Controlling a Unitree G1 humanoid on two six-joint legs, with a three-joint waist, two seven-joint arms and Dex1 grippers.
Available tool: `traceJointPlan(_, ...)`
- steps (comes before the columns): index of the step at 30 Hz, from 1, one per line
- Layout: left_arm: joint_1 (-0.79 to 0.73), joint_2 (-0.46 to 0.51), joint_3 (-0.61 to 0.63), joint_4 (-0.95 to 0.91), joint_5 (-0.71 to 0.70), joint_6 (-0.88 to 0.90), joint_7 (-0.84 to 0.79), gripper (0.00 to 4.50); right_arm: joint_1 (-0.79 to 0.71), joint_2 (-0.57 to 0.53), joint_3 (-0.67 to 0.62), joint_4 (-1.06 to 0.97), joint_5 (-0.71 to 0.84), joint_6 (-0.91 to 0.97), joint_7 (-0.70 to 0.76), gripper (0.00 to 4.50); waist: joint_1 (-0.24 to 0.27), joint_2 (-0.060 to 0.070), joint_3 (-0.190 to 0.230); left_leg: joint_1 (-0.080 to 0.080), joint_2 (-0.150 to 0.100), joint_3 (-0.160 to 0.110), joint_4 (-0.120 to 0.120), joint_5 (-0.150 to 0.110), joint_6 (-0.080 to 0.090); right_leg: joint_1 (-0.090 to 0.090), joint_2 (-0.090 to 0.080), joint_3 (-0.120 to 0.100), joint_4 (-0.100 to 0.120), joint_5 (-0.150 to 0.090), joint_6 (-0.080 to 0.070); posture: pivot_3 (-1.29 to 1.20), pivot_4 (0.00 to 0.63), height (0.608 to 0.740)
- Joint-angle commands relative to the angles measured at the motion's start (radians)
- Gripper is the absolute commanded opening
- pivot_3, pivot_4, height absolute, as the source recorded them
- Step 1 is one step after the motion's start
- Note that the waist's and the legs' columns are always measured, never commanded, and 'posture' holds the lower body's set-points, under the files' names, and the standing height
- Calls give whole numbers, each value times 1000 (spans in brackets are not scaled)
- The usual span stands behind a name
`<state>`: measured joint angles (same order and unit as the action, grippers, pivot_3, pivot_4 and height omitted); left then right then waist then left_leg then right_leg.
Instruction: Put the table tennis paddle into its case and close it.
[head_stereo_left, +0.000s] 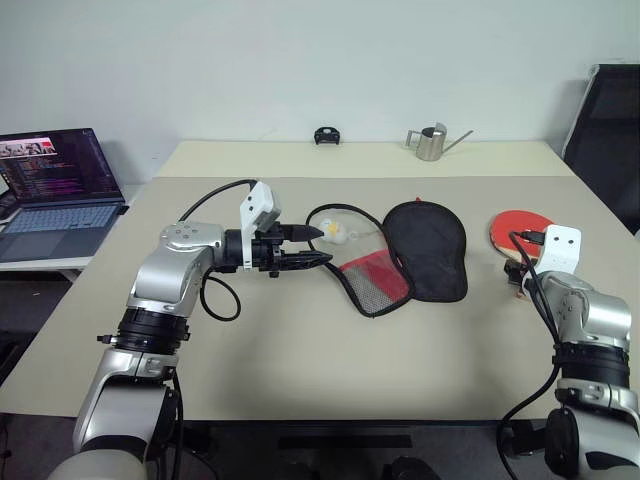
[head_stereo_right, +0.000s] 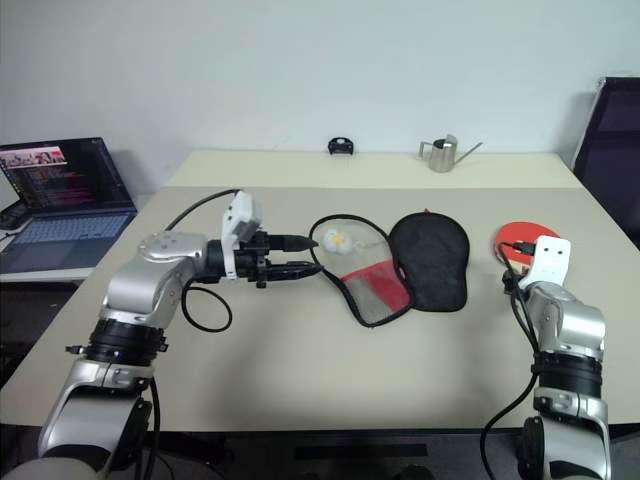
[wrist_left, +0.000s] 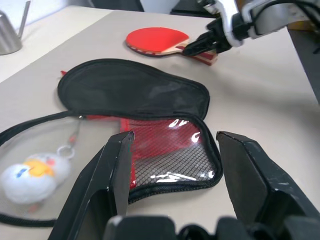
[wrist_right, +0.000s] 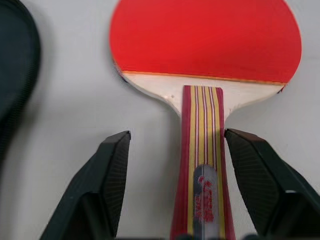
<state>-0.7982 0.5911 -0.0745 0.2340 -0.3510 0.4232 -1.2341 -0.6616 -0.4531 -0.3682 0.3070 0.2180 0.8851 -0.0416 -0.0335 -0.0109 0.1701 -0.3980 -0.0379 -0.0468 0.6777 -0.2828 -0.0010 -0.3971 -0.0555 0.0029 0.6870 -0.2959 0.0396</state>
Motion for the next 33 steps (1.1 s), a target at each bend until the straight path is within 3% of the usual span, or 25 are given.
traceJointPlan(1, -33, 0, 9, -8, -1, -23, -6, 2875, -67, -42, 8, 99, -19, -57, 27, 3301, -1, 0, 0, 0, 0, 0, 0, 0, 0, 0, 0, 0, 0, 0, 0, 0, 150, 740)
traceJointPlan(8, -41, -4, 3, -1, 2, -33, -10, 2875, -229, -109, 54, 415, -41, -76, 117, 3301, -3, 0, 0, 0, 0, 3, 0, 0, 0, -2, 0, 2, 1, 0, 0, 0, 150, 740)
traceJointPlan(16, -35, -8, 0, -8, 1, -37, -7, 2875, -321, -132, 110, 626, -91, -162, 173, 3301, -13, 0, 0, 1, 0, 6, 0, 0, 0, -2, 0, 5, 2, 0, 0, 0, 150, 740)
traceJointPlan(24, -19, 13, 12, -10, 5, -37, -3, 2875, -320, -123, 96, 666, -80, -204, 142, 1067, -17, -1, 0, 1, 0, 6, 1, 0, 0, -1, 0, 6, 3, 0, 1, 0, 150, 740)
traceJointPlan(33, 6, 57, 40, -10, 0, -34, 14, 2875, -335, -107, 25, 540, -16, -157, 103, 1064, -16, -1, 0, 0, 0, 6, 1, 0, 0, -3, -1, 6, 4, 0, 1, 0, 150, 740)
